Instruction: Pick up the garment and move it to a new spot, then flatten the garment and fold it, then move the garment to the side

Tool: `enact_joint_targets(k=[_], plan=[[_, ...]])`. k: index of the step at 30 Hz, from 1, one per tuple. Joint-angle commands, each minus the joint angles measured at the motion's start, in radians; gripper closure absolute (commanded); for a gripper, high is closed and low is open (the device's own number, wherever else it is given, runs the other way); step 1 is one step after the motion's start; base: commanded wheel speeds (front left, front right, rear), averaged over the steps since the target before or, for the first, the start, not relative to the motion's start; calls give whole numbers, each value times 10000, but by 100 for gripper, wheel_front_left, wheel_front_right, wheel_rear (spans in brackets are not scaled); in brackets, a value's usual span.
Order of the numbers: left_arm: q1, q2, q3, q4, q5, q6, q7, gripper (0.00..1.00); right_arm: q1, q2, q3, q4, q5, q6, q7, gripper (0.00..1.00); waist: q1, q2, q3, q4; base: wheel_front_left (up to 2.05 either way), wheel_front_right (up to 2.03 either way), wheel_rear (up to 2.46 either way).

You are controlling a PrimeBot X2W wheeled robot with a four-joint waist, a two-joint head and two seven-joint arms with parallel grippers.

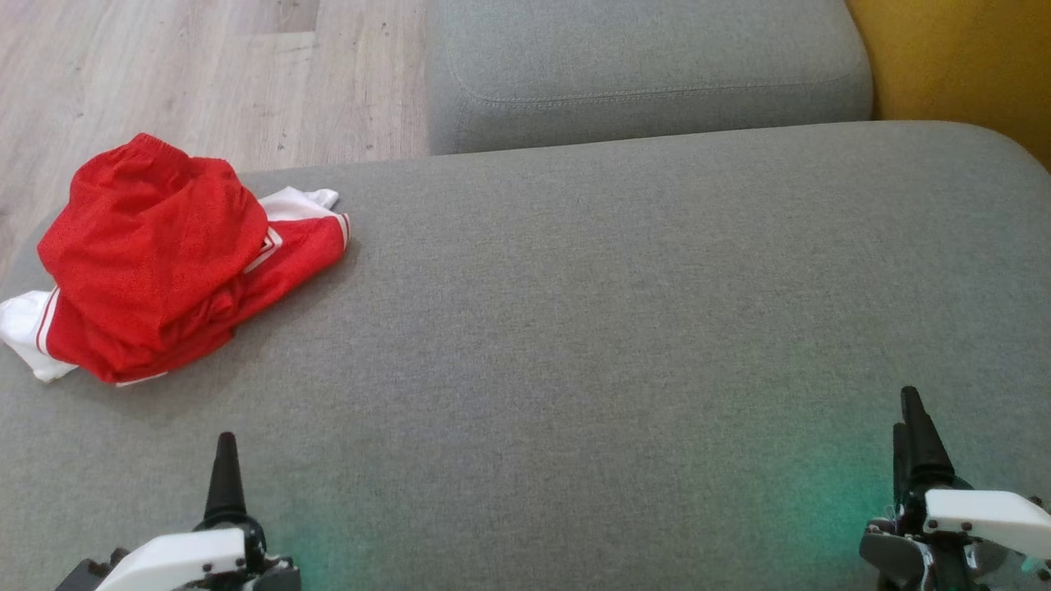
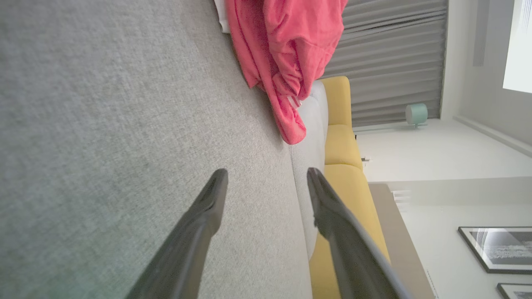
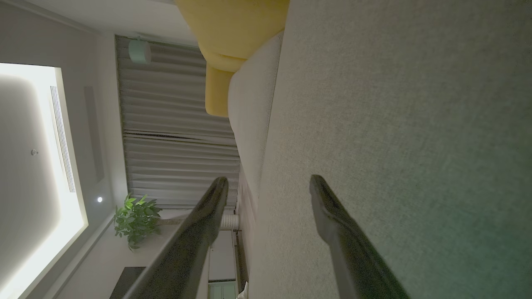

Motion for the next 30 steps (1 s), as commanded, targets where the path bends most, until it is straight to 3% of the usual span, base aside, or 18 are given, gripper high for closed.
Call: enact_joint_targets(k=[1,30], plan=[[-437,75,-66,-392,414,117,-100,0,-338,-67,65,-384,-394,14,-136,0,0,0,-13,6,0,0,0],[-256,97,-1158,-1065,4864,810,-959,0,19,-71,621,-1053,-4717,33,-991,0,0,0,-352,23,0,0,0]])
